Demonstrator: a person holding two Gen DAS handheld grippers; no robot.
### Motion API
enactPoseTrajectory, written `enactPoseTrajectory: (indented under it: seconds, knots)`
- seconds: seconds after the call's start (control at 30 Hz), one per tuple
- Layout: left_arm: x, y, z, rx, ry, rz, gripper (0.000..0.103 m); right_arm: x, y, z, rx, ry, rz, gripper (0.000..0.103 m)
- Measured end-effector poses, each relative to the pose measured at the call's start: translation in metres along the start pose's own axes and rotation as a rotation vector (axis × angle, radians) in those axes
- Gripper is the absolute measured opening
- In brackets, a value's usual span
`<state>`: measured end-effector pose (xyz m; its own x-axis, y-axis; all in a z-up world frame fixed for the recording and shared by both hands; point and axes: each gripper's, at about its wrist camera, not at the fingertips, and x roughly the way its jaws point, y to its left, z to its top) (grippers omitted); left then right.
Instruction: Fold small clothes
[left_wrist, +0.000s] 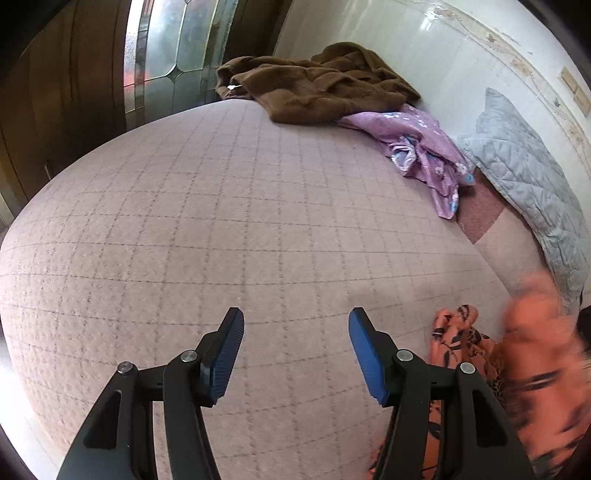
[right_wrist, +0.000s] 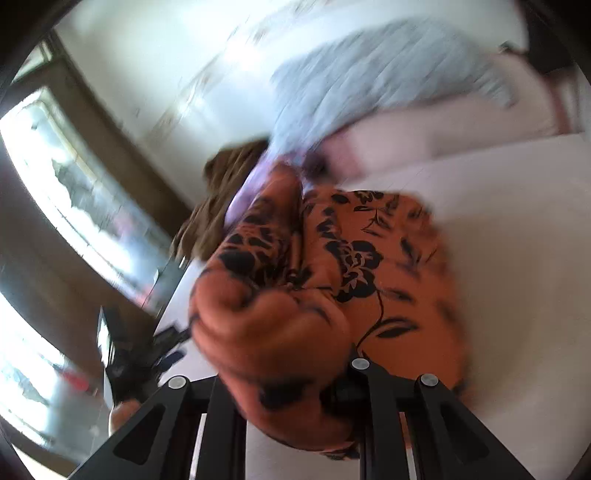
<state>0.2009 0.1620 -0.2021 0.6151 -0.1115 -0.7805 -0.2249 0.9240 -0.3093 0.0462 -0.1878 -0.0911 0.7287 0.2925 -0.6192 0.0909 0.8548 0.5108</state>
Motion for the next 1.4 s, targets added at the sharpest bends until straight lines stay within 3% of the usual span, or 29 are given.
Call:
enactPoseTrajectory:
  seconds: [0.13, 0.23, 0.3, 0.33, 0.43, 0.5, 0.57, 0.63, 0.7, 0.77, 0.87, 0.9, 0.97, 1.03, 1.1, 1.3, 1.37, 1.4]
  knots:
    - [0.001, 0.012, 0.003, -0.022, -0.002, 0.009, 0.06, 0.077, 0.028, -0.035, -0.007, 0.222, 0.017, 0.029]
    - [-0.002, 0.014, 0.005, -0.025, -0.01, -0.02, 0.06, 0.089, 0.032, -0.049, -0.056, 0.247, -0.004, 0.039]
    - [-0.004, 0.008, 0.004, 0.004, -0.014, -0.054, 0.06, 0.079, 0.035, -0.047, -0.095, 0.246, 0.085, 0.079]
    - [-0.006, 0.004, 0.003, 0.017, -0.015, -0.071, 0.06, 0.074, 0.035, -0.046, -0.1, 0.267, 0.15, 0.082]
    - [-0.006, -0.013, -0.003, 0.079, 0.019, -0.16, 0.06, 0.05, 0.039, -0.05, -0.158, 0.292, 0.236, 0.082]
    - [0.001, -0.027, -0.01, 0.124, 0.078, -0.212, 0.061, 0.025, 0.03, -0.045, -0.191, 0.214, 0.202, 0.081]
    - [0.013, -0.039, -0.018, 0.173, 0.158, -0.255, 0.07, 0.01, 0.009, -0.031, -0.169, 0.139, 0.134, 0.08]
    - [0.024, -0.043, -0.023, 0.154, 0.222, -0.314, 0.07, -0.003, -0.018, -0.017, -0.092, 0.083, 0.07, 0.07]
    - [0.036, -0.045, -0.025, 0.1, 0.291, -0.398, 0.07, -0.003, -0.037, 0.002, -0.031, 0.048, 0.012, 0.047]
    - [0.048, -0.049, -0.025, 0.075, 0.352, -0.443, 0.071, 0.0, -0.051, 0.018, -0.005, 0.024, -0.036, 0.037]
    - [0.071, -0.059, -0.025, 0.045, 0.42, -0.481, 0.066, 0.014, -0.055, 0.028, 0.016, 0.066, -0.048, 0.037]
    - [0.075, -0.065, -0.024, 0.055, 0.414, -0.488, 0.058, 0.023, -0.053, 0.027, 0.013, 0.098, -0.048, 0.037]
    - [0.077, -0.077, -0.022, 0.101, 0.405, -0.496, 0.016, 0.045, -0.048, 0.011, -0.019, 0.196, -0.05, 0.037]
    - [0.073, -0.092, -0.02, 0.157, 0.383, -0.507, 0.011, 0.059, -0.044, -0.01, -0.08, 0.258, -0.107, 0.038]
    - [0.066, -0.107, -0.019, 0.214, 0.35, -0.502, 0.009, 0.061, -0.04, -0.022, -0.146, 0.236, -0.131, 0.038]
    - [0.021, -0.163, -0.026, 0.481, 0.166, -0.502, 0.008, 0.045, -0.064, -0.038, -0.048, 0.119, -0.03, 0.038]
    - [0.016, -0.179, -0.031, 0.54, 0.096, -0.453, 0.008, 0.047, -0.068, -0.047, -0.02, 0.061, -0.012, 0.038]
    - [0.018, -0.183, -0.034, 0.58, 0.053, -0.364, 0.008, 0.05, -0.066, -0.05, -0.026, 0.04, -0.023, 0.038]
